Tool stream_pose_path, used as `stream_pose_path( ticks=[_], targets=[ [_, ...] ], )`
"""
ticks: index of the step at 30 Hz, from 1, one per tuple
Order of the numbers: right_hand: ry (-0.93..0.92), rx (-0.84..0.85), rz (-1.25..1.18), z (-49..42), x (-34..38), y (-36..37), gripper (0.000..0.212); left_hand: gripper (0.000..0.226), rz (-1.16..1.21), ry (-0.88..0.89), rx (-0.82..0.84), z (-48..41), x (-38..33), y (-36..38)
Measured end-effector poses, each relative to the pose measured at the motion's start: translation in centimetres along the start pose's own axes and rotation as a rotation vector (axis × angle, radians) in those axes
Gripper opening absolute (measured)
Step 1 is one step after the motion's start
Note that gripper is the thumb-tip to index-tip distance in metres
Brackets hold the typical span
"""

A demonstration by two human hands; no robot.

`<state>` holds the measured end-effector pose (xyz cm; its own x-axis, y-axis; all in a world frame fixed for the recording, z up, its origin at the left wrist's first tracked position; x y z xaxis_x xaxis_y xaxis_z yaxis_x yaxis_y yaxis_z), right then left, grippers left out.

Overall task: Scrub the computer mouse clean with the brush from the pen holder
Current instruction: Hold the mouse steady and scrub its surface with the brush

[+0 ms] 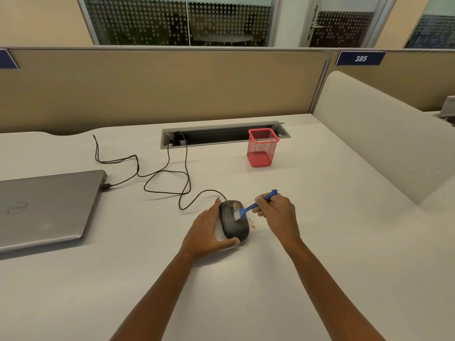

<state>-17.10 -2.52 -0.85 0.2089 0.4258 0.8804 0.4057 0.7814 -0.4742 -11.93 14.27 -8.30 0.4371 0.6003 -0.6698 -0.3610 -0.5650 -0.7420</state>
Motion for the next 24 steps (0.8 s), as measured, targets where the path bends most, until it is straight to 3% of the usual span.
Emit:
stream_pose_path(
  ticks=[8,15,24],
  targets=[
    [0.014,-0.077,0.055,-1.5,-0.5,-1.0,0.026,0.117,0.004,0.002,-0.017,0.1,0.0,-0.1],
    [0.074,0.064,-0.019,-2.0,-0.7,0.2,0.023,0.116,0.000,-0.002,-0.015,0.1,-0.1,-0.1],
    [0.050,-0.008,0.017,-3.1,-0.3,-0.7,0.026,0.116,0.010,-0.006,-0.020,0.2,-0.4,-0.2]
  ],
)
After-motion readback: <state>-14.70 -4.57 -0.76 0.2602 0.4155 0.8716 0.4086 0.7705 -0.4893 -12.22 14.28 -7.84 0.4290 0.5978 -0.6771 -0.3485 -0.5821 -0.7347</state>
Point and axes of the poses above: each hand's wrist, its own z-axis away from the middle knuckle, its own y-axis out of the palm, x = y × z, the point moved 1 cm from there along -z, towards the middle knuckle, and after that the axes turned 3 degrees about x, right-handed, at the moved point
